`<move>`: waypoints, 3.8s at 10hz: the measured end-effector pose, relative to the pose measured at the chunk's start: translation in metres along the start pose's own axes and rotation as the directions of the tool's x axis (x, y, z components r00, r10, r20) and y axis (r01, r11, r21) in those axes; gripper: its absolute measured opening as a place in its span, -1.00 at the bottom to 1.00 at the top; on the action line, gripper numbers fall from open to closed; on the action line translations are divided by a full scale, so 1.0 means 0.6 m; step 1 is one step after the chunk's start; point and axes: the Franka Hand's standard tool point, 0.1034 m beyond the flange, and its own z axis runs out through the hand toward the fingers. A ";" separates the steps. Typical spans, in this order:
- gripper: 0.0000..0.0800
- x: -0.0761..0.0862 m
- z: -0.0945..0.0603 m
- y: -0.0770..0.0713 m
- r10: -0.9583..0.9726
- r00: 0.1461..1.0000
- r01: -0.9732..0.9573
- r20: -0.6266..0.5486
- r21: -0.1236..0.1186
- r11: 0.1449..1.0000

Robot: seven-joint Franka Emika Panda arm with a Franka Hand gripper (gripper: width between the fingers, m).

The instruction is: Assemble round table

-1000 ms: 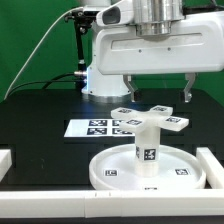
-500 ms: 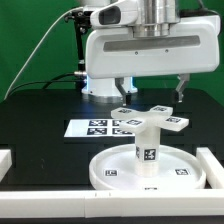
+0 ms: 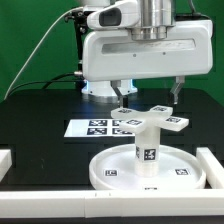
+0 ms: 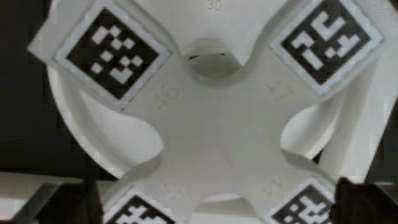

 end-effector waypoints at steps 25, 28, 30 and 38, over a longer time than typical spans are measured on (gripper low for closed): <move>0.11 -0.012 0.044 -0.003 0.861 0.509 -0.861 0.010 0.001 0.509; 0.11 -0.011 0.044 -0.003 0.994 0.103 -0.995 0.038 -0.006 0.104; 0.11 -0.011 0.044 -0.004 0.997 -0.072 -0.997 0.032 -0.013 -0.072; 0.62 0.008 -0.013 -0.010 0.961 0.272 -0.962 0.060 0.031 0.270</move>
Offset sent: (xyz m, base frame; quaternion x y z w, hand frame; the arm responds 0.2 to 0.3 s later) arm 0.0023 0.0077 -0.0080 0.0048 0.0059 0.0096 0.9999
